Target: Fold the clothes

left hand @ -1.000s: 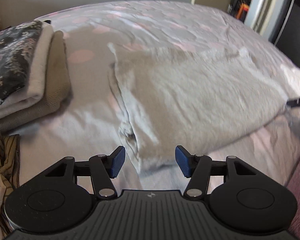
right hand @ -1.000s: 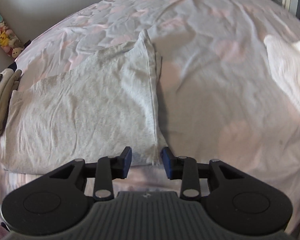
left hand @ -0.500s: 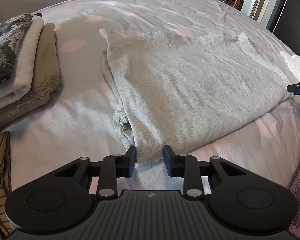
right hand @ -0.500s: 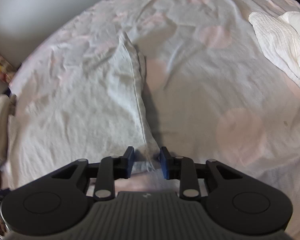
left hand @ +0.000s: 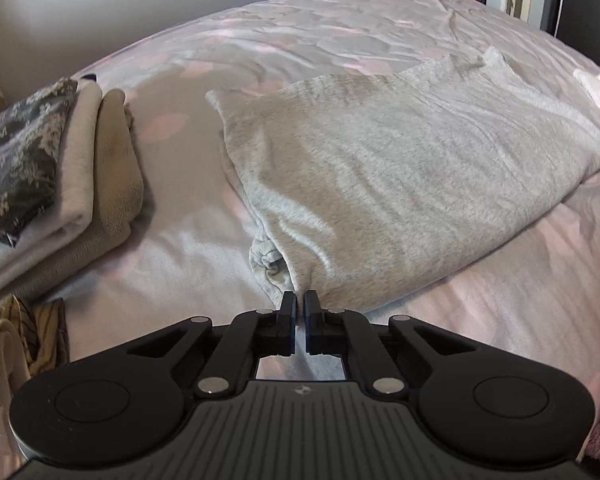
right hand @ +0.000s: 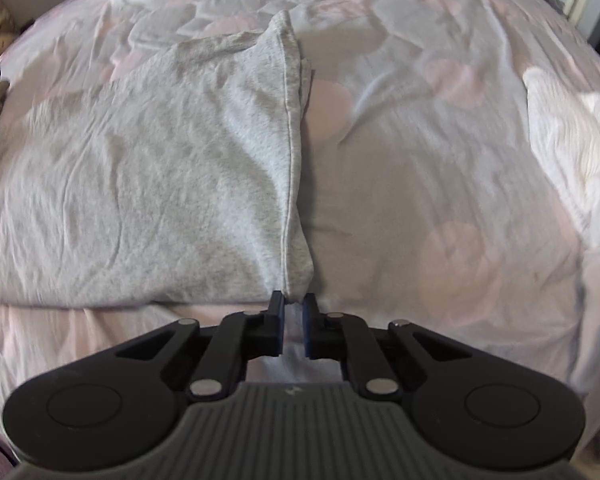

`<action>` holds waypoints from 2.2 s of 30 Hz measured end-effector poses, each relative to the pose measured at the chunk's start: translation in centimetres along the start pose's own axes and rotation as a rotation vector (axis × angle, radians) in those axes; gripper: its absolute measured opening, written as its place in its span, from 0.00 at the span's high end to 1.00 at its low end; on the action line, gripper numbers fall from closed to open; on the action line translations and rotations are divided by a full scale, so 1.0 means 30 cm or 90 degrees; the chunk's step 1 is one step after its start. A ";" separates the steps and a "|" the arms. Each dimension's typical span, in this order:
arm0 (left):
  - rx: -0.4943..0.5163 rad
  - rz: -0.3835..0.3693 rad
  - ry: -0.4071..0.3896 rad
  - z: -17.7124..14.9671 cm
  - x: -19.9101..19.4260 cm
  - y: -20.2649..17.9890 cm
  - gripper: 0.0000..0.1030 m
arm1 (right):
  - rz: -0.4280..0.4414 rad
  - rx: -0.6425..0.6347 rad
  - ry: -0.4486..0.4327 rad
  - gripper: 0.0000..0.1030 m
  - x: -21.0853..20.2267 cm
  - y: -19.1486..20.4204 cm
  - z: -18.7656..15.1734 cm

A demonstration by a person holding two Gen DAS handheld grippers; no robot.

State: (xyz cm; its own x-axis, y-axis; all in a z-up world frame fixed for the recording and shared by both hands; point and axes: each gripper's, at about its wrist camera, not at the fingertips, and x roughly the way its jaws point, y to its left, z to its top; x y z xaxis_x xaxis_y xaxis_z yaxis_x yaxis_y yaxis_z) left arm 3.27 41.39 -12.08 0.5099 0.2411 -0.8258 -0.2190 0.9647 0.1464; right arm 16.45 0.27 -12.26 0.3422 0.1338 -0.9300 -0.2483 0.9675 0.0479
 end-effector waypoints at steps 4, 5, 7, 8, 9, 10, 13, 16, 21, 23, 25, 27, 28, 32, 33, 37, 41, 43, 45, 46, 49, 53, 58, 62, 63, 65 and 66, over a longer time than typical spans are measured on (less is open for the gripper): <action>0.001 0.005 -0.001 0.000 -0.002 0.004 0.98 | -0.059 -0.075 0.006 1.00 -0.034 0.018 0.000; -0.004 0.003 -0.004 0.000 -0.004 0.009 0.98 | -0.058 -0.075 0.003 1.00 -0.039 0.018 -0.002; -0.014 -0.003 -0.010 0.000 -0.009 0.019 0.98 | -0.056 -0.075 -0.003 1.00 -0.048 0.017 -0.007; -0.016 -0.005 -0.011 0.000 -0.010 0.020 0.98 | -0.055 -0.074 -0.006 1.00 -0.053 0.016 -0.009; -0.017 -0.006 -0.012 0.000 -0.012 0.020 0.98 | -0.054 -0.074 -0.009 1.00 -0.057 0.016 -0.012; -0.017 -0.007 -0.013 0.000 -0.013 0.020 0.98 | -0.054 -0.074 -0.012 0.98 -0.062 0.015 -0.014; -0.017 -0.008 -0.013 0.000 -0.016 0.019 0.98 | -0.051 -0.073 -0.020 0.94 -0.075 0.014 -0.021; -0.018 -0.009 -0.014 -0.001 -0.021 0.020 0.98 | -0.048 -0.073 -0.029 0.92 -0.089 0.012 -0.028; -0.018 -0.008 -0.015 0.004 -0.023 0.017 0.98 | -0.050 -0.154 -0.047 0.83 -0.104 0.055 -0.030; -0.014 -0.007 -0.012 0.007 -0.019 0.014 0.98 | -0.062 -0.212 -0.061 0.71 -0.111 0.073 -0.037; -0.010 -0.007 -0.009 0.007 -0.014 0.011 0.98 | -0.070 -0.271 -0.072 0.61 -0.116 0.081 -0.045; -0.006 -0.006 -0.004 0.008 -0.009 0.010 0.98 | -0.058 -0.285 -0.048 0.61 -0.101 0.070 -0.036; -0.005 -0.007 -0.002 0.008 -0.005 0.010 0.98 | -0.052 -0.288 -0.038 0.60 -0.092 0.064 -0.032; -0.002 -0.007 0.004 0.009 0.003 0.008 0.98 | -0.032 -0.315 -0.027 0.60 -0.052 0.066 -0.029; -0.001 -0.007 0.004 0.008 0.004 0.008 0.98 | -0.027 -0.327 -0.023 0.61 -0.040 0.073 -0.029; 0.001 -0.007 0.011 0.009 0.013 0.008 0.98 | -0.038 -0.379 -0.012 0.67 0.004 0.101 -0.035; 0.004 -0.006 0.020 0.009 0.022 0.005 0.98 | -0.049 -0.381 -0.015 0.92 0.023 0.093 -0.032; 0.002 -0.005 0.021 0.008 0.020 0.006 0.98 | -0.049 -0.376 -0.018 0.96 0.020 0.083 -0.031; -0.001 0.001 0.021 0.008 0.019 0.009 0.98 | -0.049 -0.380 -0.018 0.96 0.002 0.073 -0.035; -0.002 0.005 0.022 0.008 0.019 0.010 0.98 | -0.051 -0.383 -0.017 0.97 -0.006 0.069 -0.038; -0.007 0.016 0.021 0.009 0.018 0.015 0.98 | -0.062 -0.387 -0.013 0.98 -0.014 0.049 -0.043; -0.016 0.025 0.026 0.003 0.015 0.025 0.98 | -0.106 -0.374 0.022 1.00 0.031 0.017 -0.057; -0.018 0.055 0.081 -0.009 0.033 0.038 1.00 | -0.096 -0.336 0.022 1.00 0.024 -0.027 -0.097; -0.068 0.072 0.088 -0.016 0.024 0.087 1.00 | -0.107 -0.301 -0.013 0.99 -0.022 -0.027 -0.100; -0.080 0.073 0.077 -0.016 0.009 0.097 1.00 | -0.101 -0.283 -0.026 0.97 -0.039 -0.029 -0.094; -0.102 0.078 0.054 -0.015 -0.020 0.115 1.00 | -0.075 -0.233 -0.055 0.95 -0.078 -0.035 -0.077; -0.106 0.084 0.043 -0.014 -0.033 0.117 1.00 | -0.060 -0.208 -0.069 0.95 -0.096 -0.038 -0.069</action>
State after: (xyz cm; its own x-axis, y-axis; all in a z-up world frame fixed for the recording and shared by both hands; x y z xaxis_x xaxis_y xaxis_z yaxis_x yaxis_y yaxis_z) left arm 1.66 44.50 -10.97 0.4122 0.3503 -0.8410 -0.4176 0.8931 0.1673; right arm 13.87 -1.66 -10.38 0.4673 0.0859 -0.8799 -0.4821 0.8590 -0.1722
